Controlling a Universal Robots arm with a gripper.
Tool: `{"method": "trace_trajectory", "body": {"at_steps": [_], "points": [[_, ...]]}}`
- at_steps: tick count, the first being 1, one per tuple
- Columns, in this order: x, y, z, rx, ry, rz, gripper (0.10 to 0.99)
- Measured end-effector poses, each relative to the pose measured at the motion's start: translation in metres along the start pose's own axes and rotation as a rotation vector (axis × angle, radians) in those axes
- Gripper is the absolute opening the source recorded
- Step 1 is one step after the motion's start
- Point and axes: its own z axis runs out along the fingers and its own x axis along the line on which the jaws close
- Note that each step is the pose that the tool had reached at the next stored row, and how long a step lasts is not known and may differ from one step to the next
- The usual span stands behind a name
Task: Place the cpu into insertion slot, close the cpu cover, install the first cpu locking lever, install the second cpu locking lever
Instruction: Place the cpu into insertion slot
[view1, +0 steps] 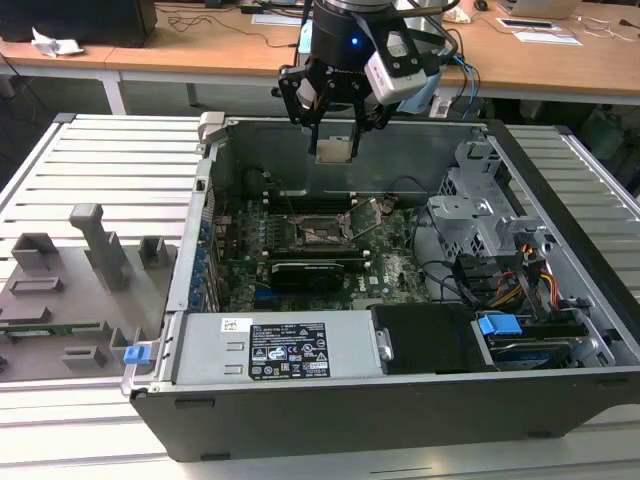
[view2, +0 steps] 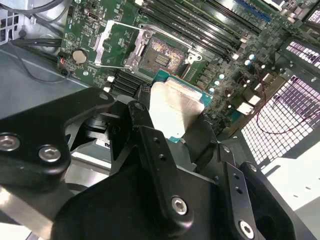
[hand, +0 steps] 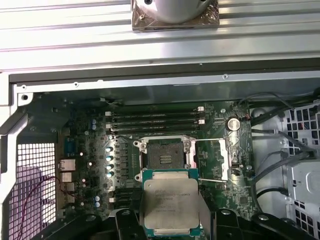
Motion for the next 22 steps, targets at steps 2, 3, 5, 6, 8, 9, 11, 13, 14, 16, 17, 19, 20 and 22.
{"method": "trace_trajectory", "body": {"at_steps": [2,3,5,6,8,9,11,13,14,16,17,19,20,22], "points": [[0.0000,0.0000,0.0000,0.000,-0.0006,0.006,0.525],[0.0000,0.0000,0.0000,0.000,-0.0008,0.009,0.525],[0.0000,0.0000,0.0000,0.000,-0.0013,0.015,0.525],[0.0000,0.0000,0.0000,0.000,-0.0015,0.017,0.525],[0.0000,0.0000,0.0000,0.000,-0.0018,0.020,0.525],[0.0000,0.0000,0.0000,0.000,-0.0019,0.022,0.525],[0.0000,0.0000,0.0000,-0.001,-0.0022,0.025,0.525],[0.0000,0.0000,0.0000,-0.001,-0.0025,0.028,0.525],[0.0000,0.0000,0.0000,-0.001,-0.0027,0.030,0.525],[0.0000,0.0000,0.0000,-0.001,-0.0031,0.034,0.525],[0.0000,0.0000,0.0000,-0.001,-0.0032,0.036,0.525],[0.0000,0.0000,0.0000,-0.001,-0.0035,0.039,0.525],[0.0000,0.0000,0.0000,-0.001,-0.0037,0.041,0.525],[0.0000,0.0000,0.0000,-0.001,-0.0039,0.044,0.525]]}}
